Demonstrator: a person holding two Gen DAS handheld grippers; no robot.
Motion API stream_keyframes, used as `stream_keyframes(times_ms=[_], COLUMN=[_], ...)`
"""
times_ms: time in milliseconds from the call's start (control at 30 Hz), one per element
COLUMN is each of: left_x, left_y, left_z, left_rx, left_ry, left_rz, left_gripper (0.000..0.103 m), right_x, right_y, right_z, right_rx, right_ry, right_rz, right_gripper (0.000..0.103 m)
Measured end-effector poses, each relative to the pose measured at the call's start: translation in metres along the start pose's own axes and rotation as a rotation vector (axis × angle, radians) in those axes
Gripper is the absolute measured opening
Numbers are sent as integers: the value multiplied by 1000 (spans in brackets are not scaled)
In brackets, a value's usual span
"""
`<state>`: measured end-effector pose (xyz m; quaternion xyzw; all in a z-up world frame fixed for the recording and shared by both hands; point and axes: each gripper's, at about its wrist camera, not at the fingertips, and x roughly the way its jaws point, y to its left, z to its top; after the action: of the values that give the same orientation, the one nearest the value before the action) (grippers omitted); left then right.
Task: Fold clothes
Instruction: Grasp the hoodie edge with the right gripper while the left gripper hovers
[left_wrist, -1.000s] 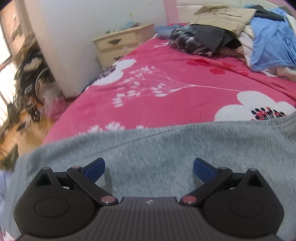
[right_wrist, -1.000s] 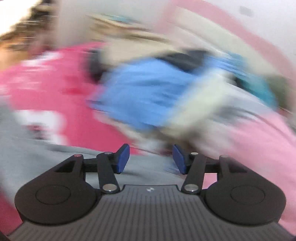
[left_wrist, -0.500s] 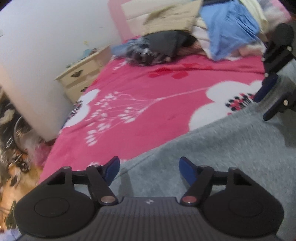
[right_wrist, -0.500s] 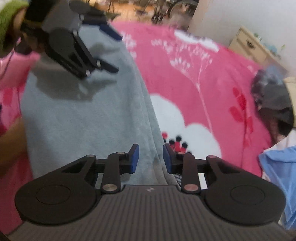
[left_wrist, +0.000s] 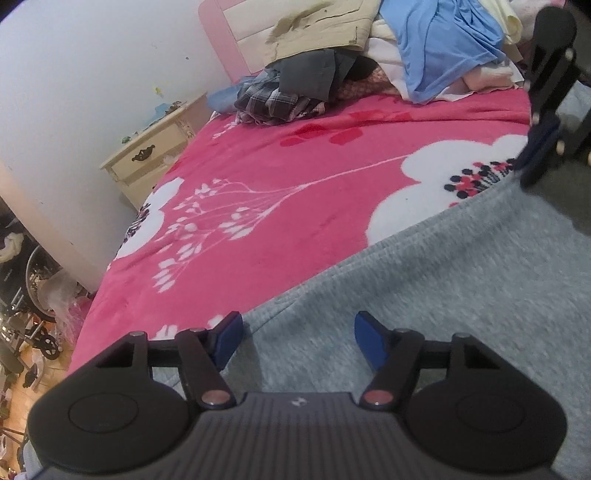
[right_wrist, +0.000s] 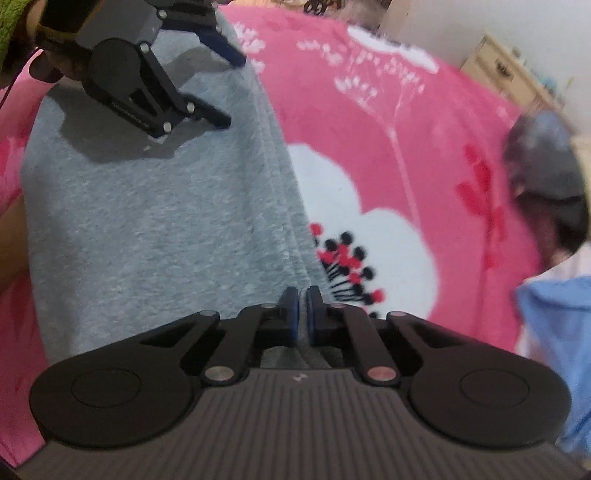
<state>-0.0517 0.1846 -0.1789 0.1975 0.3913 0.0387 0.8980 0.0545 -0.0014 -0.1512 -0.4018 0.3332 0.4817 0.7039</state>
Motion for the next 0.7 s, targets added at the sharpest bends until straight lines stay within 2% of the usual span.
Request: stream_keyframes(times_ms=[133, 333, 533, 700], left_x=[1, 4, 2, -3], left_y=[1, 3, 1, 0], left_z=[1, 2, 6, 23], left_rx=[-21, -30, 24, 59], left_ry=[5, 13, 4, -21], left_rz=[14, 44, 50, -20], left_gripper=[73, 73, 73, 73], right_x=[-8, 15, 28, 32], right_y=[-1, -2, -3, -24], right_z=[3, -5, -13, -21], right_rx=[-8, -12, 17, 103], right_ry=[-40, -23, -42, -7], right_rz=[-63, -93, -128, -218], right_gripper=[3, 3, 4, 5])
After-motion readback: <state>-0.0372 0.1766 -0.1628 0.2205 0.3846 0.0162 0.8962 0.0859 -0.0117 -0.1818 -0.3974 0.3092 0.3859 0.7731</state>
